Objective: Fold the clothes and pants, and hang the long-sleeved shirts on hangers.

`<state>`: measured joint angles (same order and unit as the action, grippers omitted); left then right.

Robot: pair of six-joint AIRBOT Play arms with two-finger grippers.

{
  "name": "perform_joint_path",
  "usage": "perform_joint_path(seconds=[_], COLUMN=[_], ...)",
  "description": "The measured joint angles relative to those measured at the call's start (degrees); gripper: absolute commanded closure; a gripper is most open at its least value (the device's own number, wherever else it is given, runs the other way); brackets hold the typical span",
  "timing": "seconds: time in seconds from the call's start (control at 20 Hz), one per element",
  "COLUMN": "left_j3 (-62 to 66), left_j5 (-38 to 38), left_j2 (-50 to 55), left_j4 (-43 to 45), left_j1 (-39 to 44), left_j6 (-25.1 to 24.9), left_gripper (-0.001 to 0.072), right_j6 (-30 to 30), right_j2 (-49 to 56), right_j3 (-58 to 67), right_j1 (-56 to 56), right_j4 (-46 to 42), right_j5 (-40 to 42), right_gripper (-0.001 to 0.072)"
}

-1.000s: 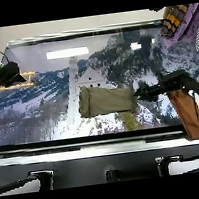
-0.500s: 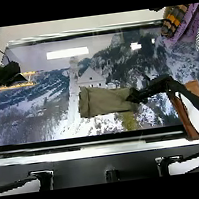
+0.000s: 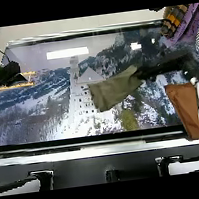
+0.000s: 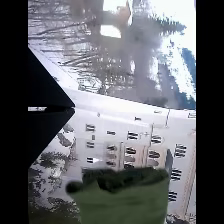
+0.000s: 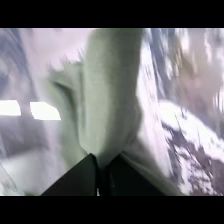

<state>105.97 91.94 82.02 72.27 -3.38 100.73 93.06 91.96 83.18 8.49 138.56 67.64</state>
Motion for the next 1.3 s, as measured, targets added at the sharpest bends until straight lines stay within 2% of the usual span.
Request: perform_joint_path(seconds=[0.3,0.9,1.1,1.3], left_j3=[0.00,0.00,0.00,0.00], left_j5=[0.02,0.11,0.28,0.79], left_j2=[0.00,0.00,0.00,0.00], left_j4=[0.00,0.00,0.00,-0.02], left_j1=[0.00,0.00,0.00,0.00], left_j6=[-0.02,-0.20,-0.17,-0.17], left_gripper=[0.0693,0.0693,0.0693,0.0693], right_j6=[-8.46,-23.78,-30.18,-34.69], right_j2=[-0.26,-0.48,-1.27,-1.84], right_j3=[12.02,22.56,23.43,23.67], right_j1=[9.09,26.12,27.39,27.74], right_j4=[-1.66,-7.19,-14.49,-23.19], right_j5=[1.09,-9.38,-5.62,3.34], right_gripper=[0.0686,0.0686,0.0687,0.0687])
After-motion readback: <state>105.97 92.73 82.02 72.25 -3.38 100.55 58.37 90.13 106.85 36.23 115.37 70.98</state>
